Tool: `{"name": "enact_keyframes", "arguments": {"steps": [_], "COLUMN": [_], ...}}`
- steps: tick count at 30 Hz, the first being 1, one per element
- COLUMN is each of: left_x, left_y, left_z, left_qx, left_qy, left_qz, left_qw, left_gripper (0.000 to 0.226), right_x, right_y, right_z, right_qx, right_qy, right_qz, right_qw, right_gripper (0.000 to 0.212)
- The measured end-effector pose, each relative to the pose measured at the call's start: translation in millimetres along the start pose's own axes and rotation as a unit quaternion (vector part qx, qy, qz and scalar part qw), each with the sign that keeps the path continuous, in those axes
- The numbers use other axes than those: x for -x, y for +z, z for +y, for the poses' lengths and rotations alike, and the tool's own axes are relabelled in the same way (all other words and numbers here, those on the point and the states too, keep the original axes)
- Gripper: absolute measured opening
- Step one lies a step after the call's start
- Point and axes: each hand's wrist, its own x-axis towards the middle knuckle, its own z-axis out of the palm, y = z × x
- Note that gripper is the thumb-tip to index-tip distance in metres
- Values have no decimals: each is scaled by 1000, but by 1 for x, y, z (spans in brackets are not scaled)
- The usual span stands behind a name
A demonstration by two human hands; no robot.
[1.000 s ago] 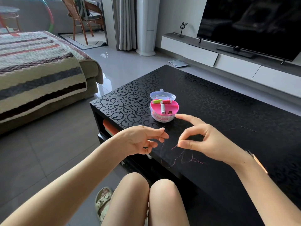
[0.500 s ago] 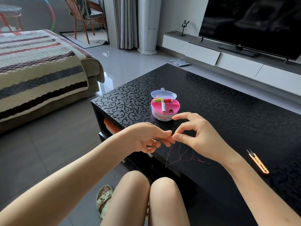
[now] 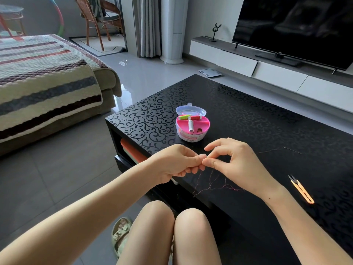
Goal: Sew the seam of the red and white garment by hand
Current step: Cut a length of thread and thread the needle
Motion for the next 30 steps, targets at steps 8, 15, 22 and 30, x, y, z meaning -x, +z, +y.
{"name": "enact_keyframes", "arguments": {"steps": [8, 15, 22, 30], "left_x": [10, 17, 16, 15], "left_y": [3, -4, -2, -21], "left_z": [7, 10, 6, 2], "left_qx": [-168, -237, -164, -28], "left_qy": [116, 150, 149, 86], "left_qz": [37, 39, 13, 28], "left_qw": [978, 959, 975, 996], "left_gripper": [40, 36, 36, 44], "right_x": [6, 11, 12, 13], "right_y": [5, 1, 1, -9], "right_z": [11, 1, 1, 8], "right_qx": [-354, -316, -388, -419], "right_qy": [102, 97, 106, 95], "right_qz": [-149, -109, -79, -74], "right_qw": [918, 938, 912, 900], "right_gripper": [91, 27, 15, 12]}}
